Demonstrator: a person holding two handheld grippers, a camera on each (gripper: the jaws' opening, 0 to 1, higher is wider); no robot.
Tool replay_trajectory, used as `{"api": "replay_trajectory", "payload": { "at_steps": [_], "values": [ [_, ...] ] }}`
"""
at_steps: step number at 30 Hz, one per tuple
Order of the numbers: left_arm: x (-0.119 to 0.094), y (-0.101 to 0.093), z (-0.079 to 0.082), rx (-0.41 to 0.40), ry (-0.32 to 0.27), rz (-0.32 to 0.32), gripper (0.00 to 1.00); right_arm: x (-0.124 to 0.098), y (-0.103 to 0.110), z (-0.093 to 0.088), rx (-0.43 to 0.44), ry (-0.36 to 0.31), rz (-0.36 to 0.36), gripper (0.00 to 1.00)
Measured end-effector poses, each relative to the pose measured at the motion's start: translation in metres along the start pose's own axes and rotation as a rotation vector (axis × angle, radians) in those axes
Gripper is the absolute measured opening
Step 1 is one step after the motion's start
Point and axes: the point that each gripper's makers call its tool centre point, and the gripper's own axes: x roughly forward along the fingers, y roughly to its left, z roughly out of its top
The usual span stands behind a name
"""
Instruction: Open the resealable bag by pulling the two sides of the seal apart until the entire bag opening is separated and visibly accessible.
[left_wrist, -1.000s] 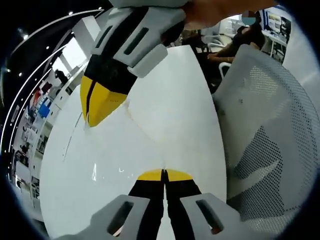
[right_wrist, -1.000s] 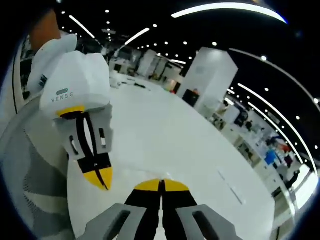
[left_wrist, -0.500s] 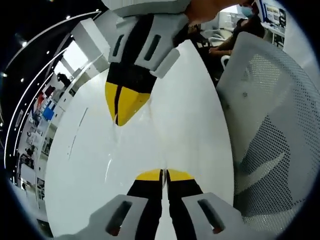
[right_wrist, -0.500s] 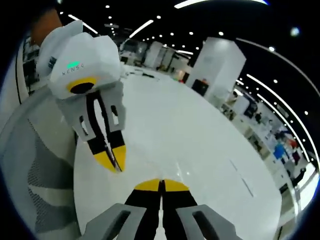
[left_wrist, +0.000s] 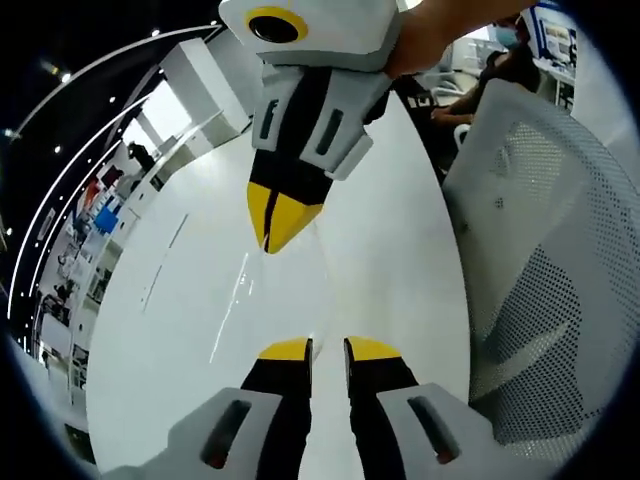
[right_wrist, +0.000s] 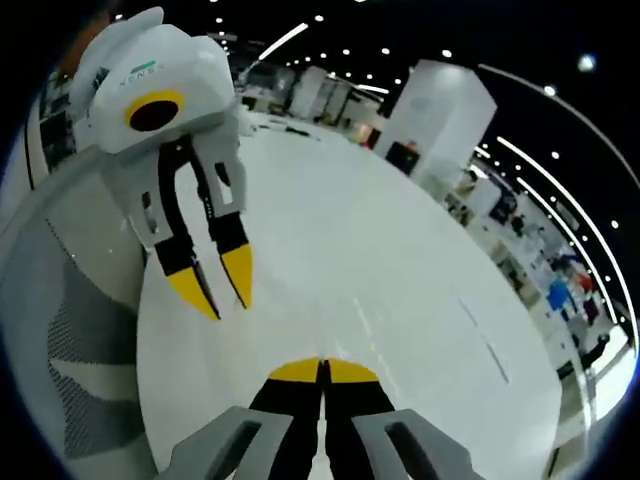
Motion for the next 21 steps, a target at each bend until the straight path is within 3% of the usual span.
{"api": "replay_trajectory", "payload": {
  "at_steps": [13,21],
  "values": [
    [-0.015,-0.001,-0.01,-0.045,-0.005,0.03,0.08,0.01,-0.008,-0.015,0.039,0.051,-0.011,0.0],
    [-0.027,-0.002,-0.026,-0.073,0.013,0.047,0.08,0.022,-0.014,-0.021,0.059,0.08,-0.025,0.0]
  ]
}}
